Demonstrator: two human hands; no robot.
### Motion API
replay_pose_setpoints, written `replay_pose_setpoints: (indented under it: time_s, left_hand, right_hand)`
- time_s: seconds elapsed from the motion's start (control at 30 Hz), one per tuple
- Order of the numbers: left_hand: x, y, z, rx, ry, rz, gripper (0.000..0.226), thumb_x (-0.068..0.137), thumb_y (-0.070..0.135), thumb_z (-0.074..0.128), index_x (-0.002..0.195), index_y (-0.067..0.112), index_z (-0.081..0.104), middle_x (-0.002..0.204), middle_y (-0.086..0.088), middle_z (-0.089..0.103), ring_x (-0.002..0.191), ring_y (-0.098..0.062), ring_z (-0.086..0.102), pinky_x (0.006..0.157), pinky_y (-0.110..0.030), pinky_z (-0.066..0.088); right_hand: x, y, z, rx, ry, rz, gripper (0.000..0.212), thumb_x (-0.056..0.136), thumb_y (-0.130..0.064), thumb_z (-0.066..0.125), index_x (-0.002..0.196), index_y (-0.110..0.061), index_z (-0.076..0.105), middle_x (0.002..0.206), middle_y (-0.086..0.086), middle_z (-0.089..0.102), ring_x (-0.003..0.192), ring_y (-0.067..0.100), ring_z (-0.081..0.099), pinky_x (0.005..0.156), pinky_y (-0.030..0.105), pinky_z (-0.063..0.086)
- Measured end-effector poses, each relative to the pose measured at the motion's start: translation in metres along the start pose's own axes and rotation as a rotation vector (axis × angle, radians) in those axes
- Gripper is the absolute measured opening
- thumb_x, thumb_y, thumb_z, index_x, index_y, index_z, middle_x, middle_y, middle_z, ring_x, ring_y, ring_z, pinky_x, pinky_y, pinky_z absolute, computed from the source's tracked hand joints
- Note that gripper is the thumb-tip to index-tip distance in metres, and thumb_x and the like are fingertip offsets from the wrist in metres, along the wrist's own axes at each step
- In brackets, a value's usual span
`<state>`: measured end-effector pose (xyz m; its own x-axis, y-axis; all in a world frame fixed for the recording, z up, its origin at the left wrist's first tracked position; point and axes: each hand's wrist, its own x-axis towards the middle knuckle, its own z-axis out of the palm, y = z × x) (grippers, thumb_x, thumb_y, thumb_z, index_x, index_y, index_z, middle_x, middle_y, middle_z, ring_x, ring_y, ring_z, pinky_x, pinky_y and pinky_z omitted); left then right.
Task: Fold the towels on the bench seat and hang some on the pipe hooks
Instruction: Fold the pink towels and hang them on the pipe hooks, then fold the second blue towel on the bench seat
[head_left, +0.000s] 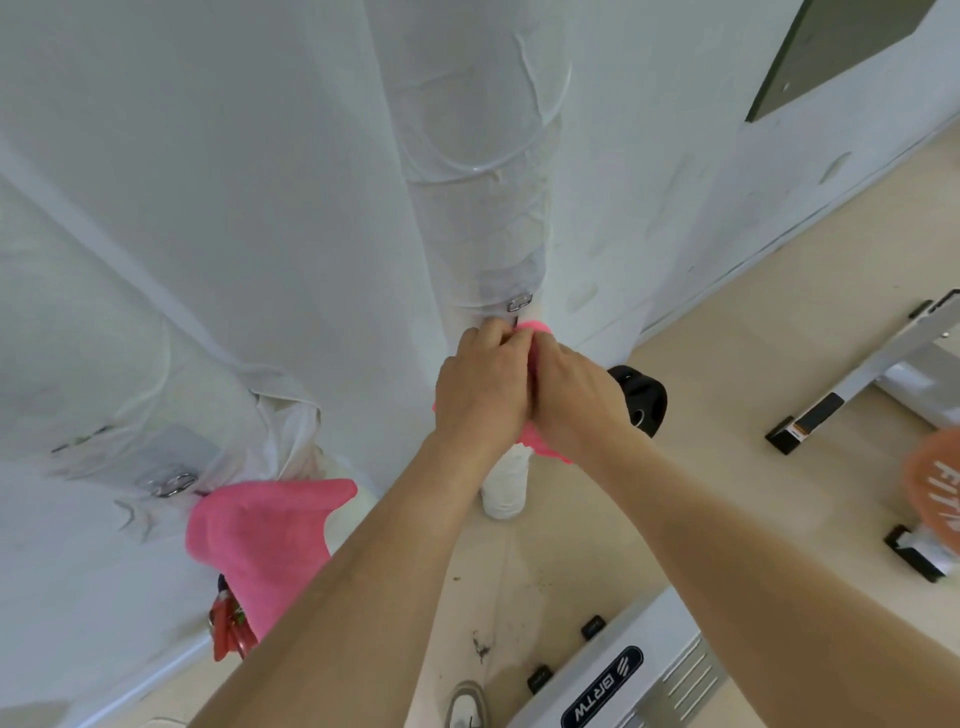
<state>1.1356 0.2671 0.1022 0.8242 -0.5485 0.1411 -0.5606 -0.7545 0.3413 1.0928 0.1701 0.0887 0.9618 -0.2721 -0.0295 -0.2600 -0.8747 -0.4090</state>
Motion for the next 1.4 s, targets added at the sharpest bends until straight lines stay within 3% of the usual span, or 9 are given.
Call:
replay_pose_setpoints:
  time_s: [0.2,0.33,0.43,0.57,0.73,0.83,0.97,1.17,1.4]
  left_hand:
    - [-0.027,0.009,-0.026,-0.304,0.043,-0.076,0.046,0.087,0.014,0.045,0.131,0.029,0.051,0.118,-0.003,0.057,0.105,-0.020,0.053,0.089,-0.033,0.046]
    - [-0.073,0.030,-0.049,-0.374,0.116,-0.141,0.019,0.093,0.021,0.050,0.092,0.015,0.068,0.079,-0.007,0.066,0.072,-0.021,0.058,0.070,-0.041,0.050]
    - [-0.115,0.051,-0.061,-0.428,0.105,-0.198,0.029,0.094,0.031,0.053,0.077,0.011,0.067,0.063,-0.005,0.063,0.061,-0.022,0.058,0.064,-0.044,0.049]
    - [-0.169,0.085,-0.065,-0.431,0.086,-0.202,0.016,0.090,0.015,0.058,0.086,0.023,0.072,0.063,0.019,0.062,0.066,-0.004,0.059,0.066,-0.023,0.048]
    - [-0.233,0.133,-0.056,-0.439,-0.013,-0.164,0.021,0.088,0.009,0.059,0.094,0.024,0.072,0.081,0.017,0.067,0.077,0.004,0.059,0.073,-0.009,0.043]
    - [-0.266,0.161,-0.055,-0.460,-0.113,-0.121,0.019,0.092,0.016,0.055,0.096,0.028,0.069,0.065,0.011,0.063,0.063,-0.001,0.057,0.061,-0.011,0.041]
    - [-0.309,0.183,-0.046,-0.378,-0.254,-0.008,0.030,0.091,0.007,0.049,0.104,0.028,0.067,0.079,0.010,0.064,0.074,-0.003,0.057,0.068,-0.014,0.043]
    - [-0.394,0.190,-0.014,-0.469,-0.665,0.034,0.020,0.090,0.027,0.057,0.075,0.025,0.071,0.064,0.005,0.068,0.061,-0.018,0.062,0.068,-0.041,0.055]
    - [-0.501,0.210,0.025,-0.508,-0.786,0.082,0.017,0.092,0.020,0.055,0.084,0.026,0.068,0.062,0.009,0.064,0.056,0.000,0.056,0.063,-0.023,0.048]
  right_hand:
    - [-0.025,0.008,-0.036,0.121,-0.046,0.025,0.048,0.094,-0.029,0.042,0.140,-0.020,0.032,0.108,0.009,0.063,0.096,0.032,0.061,0.070,0.036,0.043]
    - [-0.067,0.019,-0.073,0.128,-0.070,-0.083,0.050,0.095,-0.024,0.044,0.144,-0.025,0.033,0.118,0.007,0.066,0.102,0.027,0.060,0.071,0.031,0.041]
    - [-0.106,0.030,-0.089,0.125,-0.076,-0.132,0.046,0.095,-0.031,0.045,0.141,-0.031,0.037,0.123,0.000,0.063,0.107,0.022,0.060,0.075,0.029,0.041]
    - [-0.165,0.046,-0.105,0.138,-0.078,-0.180,0.034,0.097,-0.034,0.045,0.129,-0.029,0.053,0.107,-0.005,0.069,0.099,0.019,0.062,0.077,0.028,0.045]
    - [-0.248,0.071,-0.109,0.199,-0.101,-0.126,0.021,0.095,-0.029,0.048,0.108,-0.027,0.065,0.072,-0.018,0.055,0.069,0.005,0.050,0.070,0.024,0.039]
    - [-0.300,0.084,-0.109,0.226,-0.068,-0.047,0.016,0.093,-0.025,0.047,0.094,-0.029,0.063,0.061,-0.017,0.047,0.056,0.002,0.045,0.061,0.026,0.040]
    - [-0.371,0.096,-0.107,0.206,-0.081,0.084,0.026,0.096,-0.022,0.044,0.112,-0.018,0.064,0.095,0.001,0.068,0.088,0.021,0.062,0.080,0.035,0.051]
    - [-0.493,0.100,-0.059,0.387,0.034,0.434,0.031,0.095,-0.014,0.045,0.119,-0.019,0.064,0.111,0.002,0.068,0.094,0.018,0.064,0.086,0.031,0.051]
    - [-0.655,0.114,-0.008,0.345,-0.081,0.817,0.043,0.095,-0.016,0.046,0.137,-0.023,0.045,0.133,0.004,0.056,0.119,0.023,0.053,0.094,0.032,0.042]
